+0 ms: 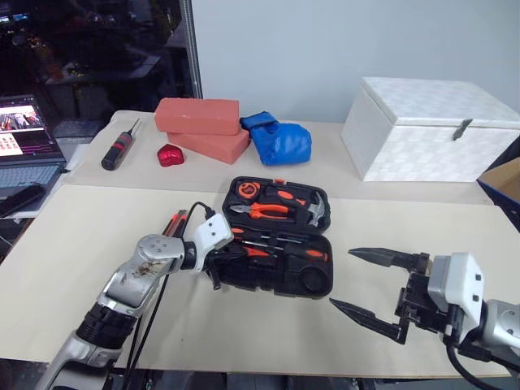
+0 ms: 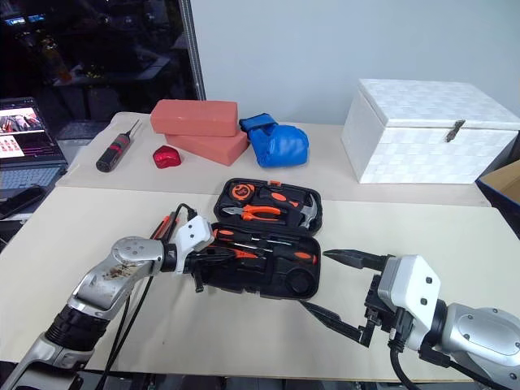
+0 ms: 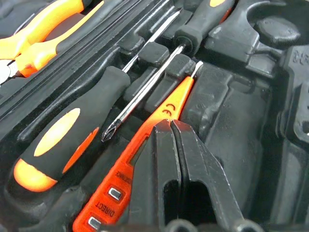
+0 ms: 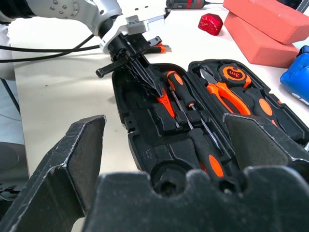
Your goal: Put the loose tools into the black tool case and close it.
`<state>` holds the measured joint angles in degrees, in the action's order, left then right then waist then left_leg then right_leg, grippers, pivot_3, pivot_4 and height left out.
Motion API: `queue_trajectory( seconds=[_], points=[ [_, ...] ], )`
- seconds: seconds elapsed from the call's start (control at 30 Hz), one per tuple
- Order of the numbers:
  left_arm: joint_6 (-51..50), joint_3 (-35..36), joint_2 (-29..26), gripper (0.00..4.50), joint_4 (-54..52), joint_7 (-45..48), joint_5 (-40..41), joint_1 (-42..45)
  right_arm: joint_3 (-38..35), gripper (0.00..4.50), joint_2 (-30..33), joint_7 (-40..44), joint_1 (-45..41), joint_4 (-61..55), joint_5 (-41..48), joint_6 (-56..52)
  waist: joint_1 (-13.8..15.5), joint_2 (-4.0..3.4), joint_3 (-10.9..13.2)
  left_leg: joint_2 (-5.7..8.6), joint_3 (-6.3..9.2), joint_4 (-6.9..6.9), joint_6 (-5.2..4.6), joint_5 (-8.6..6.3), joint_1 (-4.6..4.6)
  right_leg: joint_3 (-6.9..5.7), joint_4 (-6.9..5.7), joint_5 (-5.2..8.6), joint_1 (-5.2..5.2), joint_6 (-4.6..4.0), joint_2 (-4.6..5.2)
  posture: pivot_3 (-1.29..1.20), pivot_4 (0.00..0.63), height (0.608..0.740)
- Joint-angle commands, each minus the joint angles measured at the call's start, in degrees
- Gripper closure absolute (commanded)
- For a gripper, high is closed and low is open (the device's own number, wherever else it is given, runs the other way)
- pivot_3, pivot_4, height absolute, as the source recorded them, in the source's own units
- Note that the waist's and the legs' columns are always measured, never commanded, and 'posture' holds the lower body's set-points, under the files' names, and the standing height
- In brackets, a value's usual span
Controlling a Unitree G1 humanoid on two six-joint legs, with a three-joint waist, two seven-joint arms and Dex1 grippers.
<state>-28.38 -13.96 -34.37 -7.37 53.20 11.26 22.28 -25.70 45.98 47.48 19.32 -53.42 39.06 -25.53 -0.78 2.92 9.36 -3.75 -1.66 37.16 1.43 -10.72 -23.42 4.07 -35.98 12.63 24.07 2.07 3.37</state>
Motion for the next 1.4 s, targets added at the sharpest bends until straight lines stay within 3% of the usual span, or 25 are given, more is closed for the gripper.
queue_trajectory(
  seconds=[0.03,0.13,0.2,0.3,0.47,0.63,0.77,0.93,0.97,1.03,1.13,1.23,1.33,1.4],
  points=[
    [0.5,1.1,1.9,4.43,2.6,-1.9,0.1,-1.4,-1.1,0.0,0.1,-0.1,0.0,-1.0,0.3,1.3,0.0,-0.08,-0.1,0.01,0.0,0.0,0.04,-0.02,0.01,0.0,0.0,0.0,-0.01,0.0,0.01,0.0,0.15,0.736],
    [-3.4,11.0,6.6,4.43,-2.2,-2.9,12.0,-1.6,-0.5,0.0,-0.2,0.0,-0.4,-1.0,0.5,1.6,0.0,-0.09,-0.1,0.01,0.0,0.0,0.04,-0.02,0.0,0.0,0.0,0.0,0.02,0.0,0.01,0.0,0.15,0.736],
    [-9.4,20.1,7.8,4.43,-4.5,-8.7,17.2,-0.8,0.2,0.0,-0.5,0.4,-1.0,-0.7,1.1,2.2,-0.2,0.05,0.0,0.0,0.0,0.01,0.02,-0.01,-0.12,-0.01,-0.01,-0.01,0.11,0.0,0.01,0.0,0.15,0.736],
    [-12.9,26.2,5.2,3.74,-4.8,-15.5,15.7,-1.7,1.5,0.0,-0.8,0.7,-2.3,0.1,1.4,2.5,-0.6,0.11,0.1,-0.06,0.03,0.0,-0.08,0.05,-0.08,-0.03,-0.08,-0.03,0.15,0.0,-0.07,0.0,0.15,0.736],
    [-17.7,30.6,2.1,1.88,-8.5,-22.6,14.4,-6.3,4.2,0.0,-0.6,2.5,-5.3,3.2,0.7,3.8,-0.4,0.11,0.1,-0.01,0.03,-0.19,-0.08,0.05,-0.01,-0.02,0.0,0.01,0.11,-0.02,-0.04,0.0,0.15,0.736],
    [-24.6,26.5,1.5,0.06,-12.1,-30.1,9.9,-11.9,6.2,0.0,0.0,4.8,-9.4,7.0,0.4,4.7,0.1,0.24,0.1,0.04,0.02,-0.2,-0.06,0.03,-0.23,-0.03,0.16,0.04,0.17,0.03,0.01,0.0,0.15,0.736],
    [-26.0,24.5,2.2,0.02,-10.0,-34.1,6.7,-12.3,6.4,0.0,0.4,5.8,-10.9,8.2,0.6,4.8,0.2,0.24,0.1,0.02,0.03,-0.2,-0.04,0.02,-0.25,-0.06,0.13,0.04,0.2,0.02,0.01,0.0,0.15,0.736],
    [-19.5,25.9,1.8,1.5,-9.7,-27.9,9.5,-13.5,5.6,0.0,0.7,6.6,-10.4,8.6,0.7,5.1,0.0,0.23,0.1,0.02,0.02,-0.21,0.05,-0.03,-0.1,-0.05,0.09,0.02,0.18,-0.03,0.01,0.0,0.15,0.736],
    [-17.2,27.1,1.6,1.99,-10.0,-25.1,10.9,-13.7,5.3,0.0,0.6,6.7,-10.1,8.6,0.6,5.2,0.0,0.23,0.1,0.01,0.02,-0.21,0.08,-0.05,-0.11,-0.05,0.1,0.01,0.19,-0.04,0.01,0.0,0.15,0.736],
    [-9.7,28.5,-2.3,2.56,-10.7,-13.7,13.9,-14.9,4.8,0.0,0.3,6.6,-9.1,8.2,0.6,5.4,0.0,0.26,0.1,0.01,0.01,-0.2,0.09,-0.06,-0.15,-0.05,0.1,0.01,0.2,-0.04,0.02,0.0,0.15,0.736],
    [-1.7,27.8,-9.8,2.56,-9.6,2.9,17.0,-13.3,2.8,0.0,-0.1,7.2,-6.6,7.5,0.9,6.2,0.0,0.34,0.2,-0.07,-0.01,-0.23,0.12,-0.07,-0.37,-0.1,0.12,0.04,0.43,-0.17,0.01,0.0,0.15,0.736],
    [4.3,21.5,-16.6,2.56,-7.4,16.9,16.6,-8.6,-1.1,0.0,-0.1,8.9,-3.1,7.0,2.0,6.9,0.9,0.28,0.2,-0.04,-0.05,-0.29,0.1,-0.06,-0.42,-0.11,0.14,0.1,0.47,-0.18,0.05,0.0,0.15,0.736],
    [10.2,12.8,-17.4,2.56,-6.1,24.6,12.8,-3.3,-4.9,0.0,0.5,11.9,0.4,7.4,1.8,7.6,1.1,-0.01,0.2,-0.02,-0.15,-0.29,0.11,-0.07,-0.4,-0.08,0.35,0.11,0.31,-0.17,0.13,0.0,0.15,0.736],
    [15.0,5.8,-15.2,2.56,-3.2,25.8,6.8,1.3,-7.5,0.0,1.0,13.9,2.5,8.1,1.6,7.9,1.2,0.0,0.2,0.0,-0.2,-0.28,0.04,-0.04,-0.42,-0.05,0.47,0.1,0.26,-0.15,0.14,0.0,0.15,0.736]
  ],
)
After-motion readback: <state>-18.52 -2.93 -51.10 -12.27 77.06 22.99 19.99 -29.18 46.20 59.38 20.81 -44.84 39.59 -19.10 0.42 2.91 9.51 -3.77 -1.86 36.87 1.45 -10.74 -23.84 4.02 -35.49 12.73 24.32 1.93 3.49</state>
